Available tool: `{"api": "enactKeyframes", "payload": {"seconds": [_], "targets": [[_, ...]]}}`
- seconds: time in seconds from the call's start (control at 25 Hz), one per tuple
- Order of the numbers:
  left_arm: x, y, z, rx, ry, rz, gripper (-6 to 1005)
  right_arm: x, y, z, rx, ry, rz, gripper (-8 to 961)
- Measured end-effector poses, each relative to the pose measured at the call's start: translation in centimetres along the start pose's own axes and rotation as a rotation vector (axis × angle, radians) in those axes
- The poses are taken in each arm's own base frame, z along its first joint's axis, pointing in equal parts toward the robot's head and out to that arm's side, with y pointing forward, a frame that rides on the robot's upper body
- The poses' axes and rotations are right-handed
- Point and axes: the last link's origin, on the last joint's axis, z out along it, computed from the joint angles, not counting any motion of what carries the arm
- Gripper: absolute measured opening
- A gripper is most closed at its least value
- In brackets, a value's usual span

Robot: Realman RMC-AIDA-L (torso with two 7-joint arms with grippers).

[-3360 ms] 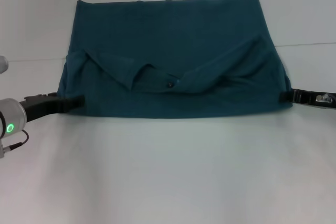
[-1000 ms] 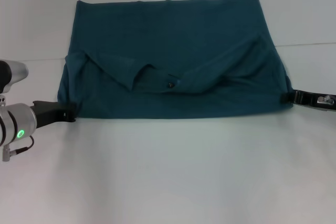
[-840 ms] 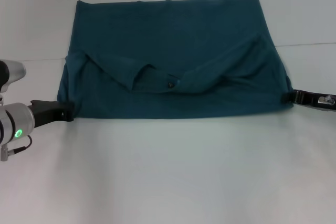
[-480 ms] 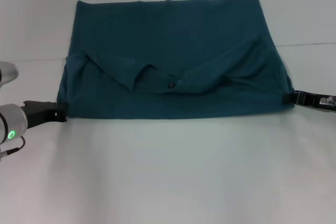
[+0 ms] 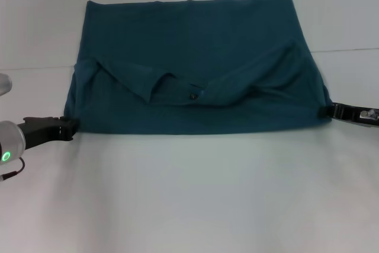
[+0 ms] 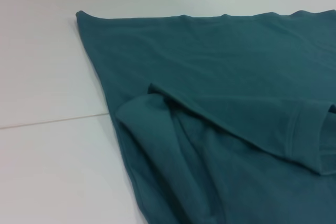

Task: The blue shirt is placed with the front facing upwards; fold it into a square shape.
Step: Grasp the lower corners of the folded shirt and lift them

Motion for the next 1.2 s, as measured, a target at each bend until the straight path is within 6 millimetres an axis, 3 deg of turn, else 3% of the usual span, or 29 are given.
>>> {"api": "enactKeyframes", "payload": {"seconds": [0.16,0.6,1.04,1.2], "targets": [[0.0,0.3,0.2,-0.003,-0.003,0.009,144,0.0,0.2,0.0,-0.008,0.003,-0.002,42],[0.3,1.3,0.8,-0.028,-0.015,0.043,509,-0.1,0.2,0.0,-0.009,0.001,-0.001,41],[0.3,1.1,0.8,-0.006,-0.013,0.06,459,0.0,0.2,0.0,-0.01,0.002,0.001,41],[0.4,0.8,0.7,0.005,-0.004,0.051,359,0.0,0.2,0.0,-0.01,0.002,-0.001,41]]}}
